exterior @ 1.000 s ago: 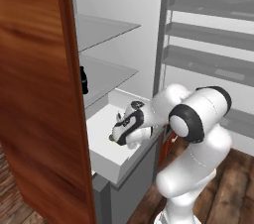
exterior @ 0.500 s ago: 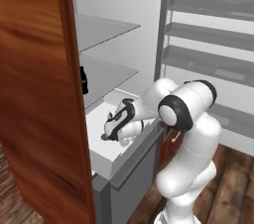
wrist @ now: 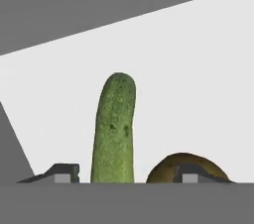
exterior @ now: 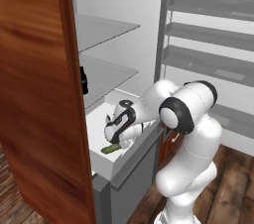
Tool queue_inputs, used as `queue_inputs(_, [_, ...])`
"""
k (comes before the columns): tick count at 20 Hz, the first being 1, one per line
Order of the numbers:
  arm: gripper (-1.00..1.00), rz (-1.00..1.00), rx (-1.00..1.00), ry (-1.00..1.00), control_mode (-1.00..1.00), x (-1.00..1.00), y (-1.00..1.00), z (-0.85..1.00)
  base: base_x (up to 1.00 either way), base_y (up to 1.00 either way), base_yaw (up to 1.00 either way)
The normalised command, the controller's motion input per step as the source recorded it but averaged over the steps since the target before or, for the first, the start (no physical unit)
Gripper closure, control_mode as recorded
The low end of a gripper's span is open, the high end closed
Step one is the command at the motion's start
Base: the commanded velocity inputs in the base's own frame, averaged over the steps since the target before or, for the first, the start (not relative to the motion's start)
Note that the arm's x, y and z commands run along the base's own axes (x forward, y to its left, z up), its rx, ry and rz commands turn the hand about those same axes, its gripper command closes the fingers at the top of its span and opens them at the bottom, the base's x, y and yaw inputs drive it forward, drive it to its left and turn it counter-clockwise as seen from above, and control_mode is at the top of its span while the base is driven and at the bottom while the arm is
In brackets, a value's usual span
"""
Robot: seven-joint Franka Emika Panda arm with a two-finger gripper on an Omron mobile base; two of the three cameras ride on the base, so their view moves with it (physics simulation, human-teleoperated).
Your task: Place the cucumber and potato inside the fridge drawer. Close the drawer after placing the vegetables.
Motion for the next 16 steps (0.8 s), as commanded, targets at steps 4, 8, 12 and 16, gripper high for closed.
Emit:
queue_inputs(4, [-1.00, -0.02, 0.00, -0.15, -1.00, -0.10, 0.00, 0.05, 0.00, 0.00, 0.00])
queue_inputs(8, [-1.00, -0.08, 0.00, -0.19, -1.00, -0.09, -0.03, 0.65, 0.00, 0.00, 0.00])
queue_inputs(12, [-1.00, -0.16, 0.04, -0.15, -1.00, -0.56, -0.28, 0.78, 0.00, 0.00, 0.00])
queue_inputs(16, [-1.00, -0.29, 0.17, -0.09, -1.00, -0.97, -0.46, 0.66, 0.00, 0.00, 0.00])
